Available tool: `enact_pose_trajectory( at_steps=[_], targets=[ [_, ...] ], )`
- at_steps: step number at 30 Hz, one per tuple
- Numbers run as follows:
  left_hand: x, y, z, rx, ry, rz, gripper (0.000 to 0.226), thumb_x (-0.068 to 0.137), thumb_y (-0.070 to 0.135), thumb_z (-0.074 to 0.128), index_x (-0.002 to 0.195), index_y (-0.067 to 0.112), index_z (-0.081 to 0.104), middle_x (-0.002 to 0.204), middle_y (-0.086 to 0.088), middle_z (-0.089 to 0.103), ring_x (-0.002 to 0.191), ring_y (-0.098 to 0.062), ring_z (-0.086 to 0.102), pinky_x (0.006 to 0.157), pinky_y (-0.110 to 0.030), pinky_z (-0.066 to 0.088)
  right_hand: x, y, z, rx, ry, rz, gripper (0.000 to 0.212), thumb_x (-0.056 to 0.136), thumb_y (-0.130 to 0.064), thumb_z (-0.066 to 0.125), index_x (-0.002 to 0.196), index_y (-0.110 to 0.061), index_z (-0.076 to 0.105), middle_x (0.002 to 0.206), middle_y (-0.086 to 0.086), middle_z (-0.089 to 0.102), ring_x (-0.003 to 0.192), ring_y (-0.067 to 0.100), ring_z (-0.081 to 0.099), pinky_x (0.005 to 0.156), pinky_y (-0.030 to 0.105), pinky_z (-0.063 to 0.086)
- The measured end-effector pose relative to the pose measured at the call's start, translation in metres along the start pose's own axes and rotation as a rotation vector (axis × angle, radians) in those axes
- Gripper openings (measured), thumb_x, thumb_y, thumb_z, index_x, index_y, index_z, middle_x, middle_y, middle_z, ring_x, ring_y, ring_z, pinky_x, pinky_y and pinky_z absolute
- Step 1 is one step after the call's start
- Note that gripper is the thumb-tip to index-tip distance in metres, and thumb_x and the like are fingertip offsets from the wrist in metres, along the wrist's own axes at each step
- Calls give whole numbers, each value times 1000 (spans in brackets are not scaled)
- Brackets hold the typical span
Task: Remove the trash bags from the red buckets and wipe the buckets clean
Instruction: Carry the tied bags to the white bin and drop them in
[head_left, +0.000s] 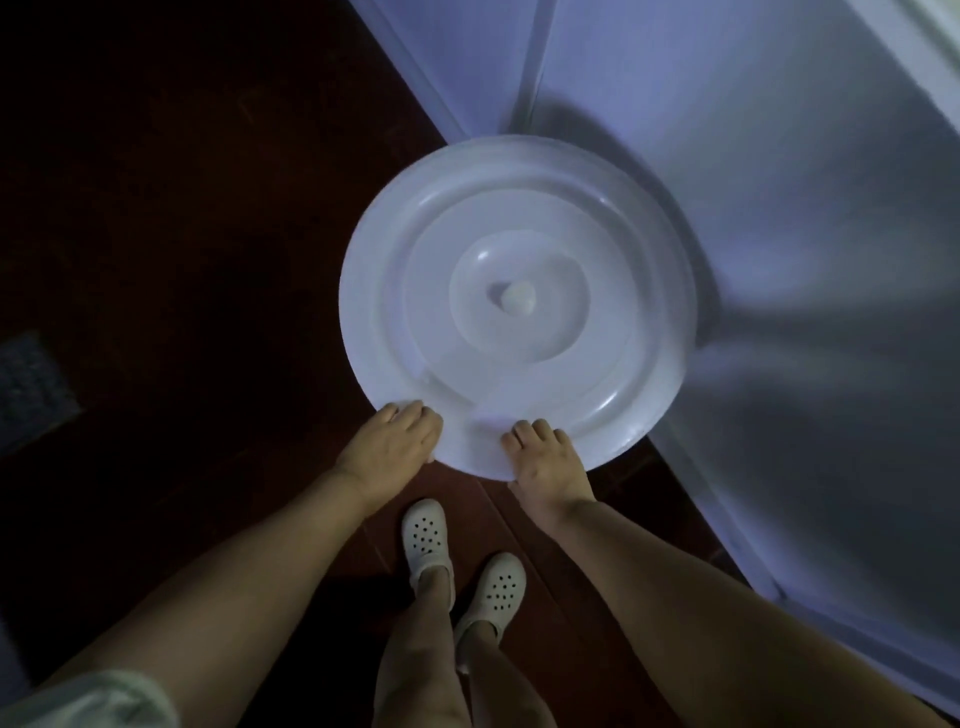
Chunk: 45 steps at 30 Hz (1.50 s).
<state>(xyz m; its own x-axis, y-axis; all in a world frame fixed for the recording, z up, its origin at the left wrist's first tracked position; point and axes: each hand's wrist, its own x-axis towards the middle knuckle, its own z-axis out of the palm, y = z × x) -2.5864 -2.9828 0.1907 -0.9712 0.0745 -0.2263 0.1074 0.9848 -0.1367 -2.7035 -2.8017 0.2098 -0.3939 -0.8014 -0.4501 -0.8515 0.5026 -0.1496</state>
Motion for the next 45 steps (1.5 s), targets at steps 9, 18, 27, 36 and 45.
enact_pose_trajectory(
  at_steps=[9,18,27,36,45],
  targets=[
    [15,4,11,-6,-27,-25,49,64,53,76,94,15,70,85,3,64,79,-14,62,68,-25,49,14,17,14,33,45,3,38,78,-3,60,115,-8,52,113,8,51,102,26,46,89,33,37],
    [23,25,-16,-134,-160,-119,42,54,43,85,84,18,69,79,5,63,73,-13,61,64,-23,48,-2,24,2,47,-3,20,49,78,6,54,124,-11,48,120,6,46,108,22,44,94,28,37],
    [39,43,-95,-285,-295,-192,20,89,14,46,108,12,56,110,-5,56,106,-24,52,86,-32,37,-57,39,-54,47,13,175,42,84,0,49,124,-14,48,114,3,52,106,21,48,94,32,40],
    [86,78,-217,-197,-180,-9,19,90,10,47,106,13,57,109,-4,59,102,-24,55,82,-30,37,-157,68,-132,88,136,392,25,91,-11,47,115,-15,54,106,5,57,98,24,52,82,32,39],
    [102,203,-308,-136,-85,327,19,93,26,46,100,14,59,103,-3,62,94,-24,59,65,-31,32,-321,99,-129,174,150,772,20,87,-5,49,106,-13,54,101,7,59,95,28,55,73,32,34]
  ],
)
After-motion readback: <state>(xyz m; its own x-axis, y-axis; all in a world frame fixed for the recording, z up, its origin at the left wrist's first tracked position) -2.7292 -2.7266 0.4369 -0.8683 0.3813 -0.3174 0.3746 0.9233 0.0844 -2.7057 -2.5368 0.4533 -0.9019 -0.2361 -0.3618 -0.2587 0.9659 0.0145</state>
